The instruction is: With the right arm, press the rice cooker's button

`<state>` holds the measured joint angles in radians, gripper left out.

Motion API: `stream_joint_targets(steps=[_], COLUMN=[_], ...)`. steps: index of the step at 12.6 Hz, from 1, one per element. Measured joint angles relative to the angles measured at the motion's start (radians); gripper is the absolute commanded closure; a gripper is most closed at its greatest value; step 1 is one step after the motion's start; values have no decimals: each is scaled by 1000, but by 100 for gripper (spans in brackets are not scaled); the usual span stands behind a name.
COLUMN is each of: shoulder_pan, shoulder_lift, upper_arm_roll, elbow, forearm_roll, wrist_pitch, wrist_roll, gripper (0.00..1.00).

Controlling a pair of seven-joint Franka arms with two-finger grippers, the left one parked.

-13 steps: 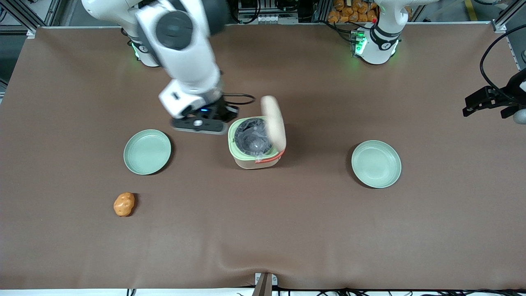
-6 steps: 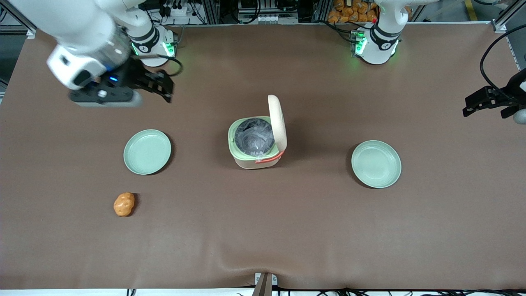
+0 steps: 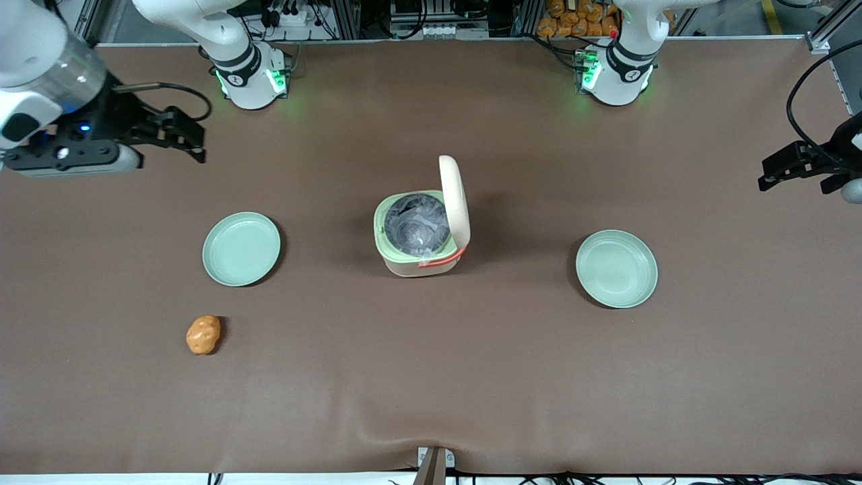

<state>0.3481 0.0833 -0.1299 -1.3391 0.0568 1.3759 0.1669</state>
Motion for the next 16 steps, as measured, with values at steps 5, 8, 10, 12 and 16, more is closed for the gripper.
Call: stream_joint_targets(steps=[5, 8, 10, 12, 16], shoulder_pan=[-142, -187, -212, -225, -240], shoulder_lift=[-147, -194, -195, -195, -195], upper_arm_roll=[-1, -1, -1, 0, 0], elbow=[-238, -302, -316, -321, -317], forearm_roll=[-15, -15, -15, -15, -17], wrist_pitch=[137, 151, 153, 148, 148], wrist_roll=[-203, -238, -256, -257, -257], gripper=[0, 0, 0, 0, 0])
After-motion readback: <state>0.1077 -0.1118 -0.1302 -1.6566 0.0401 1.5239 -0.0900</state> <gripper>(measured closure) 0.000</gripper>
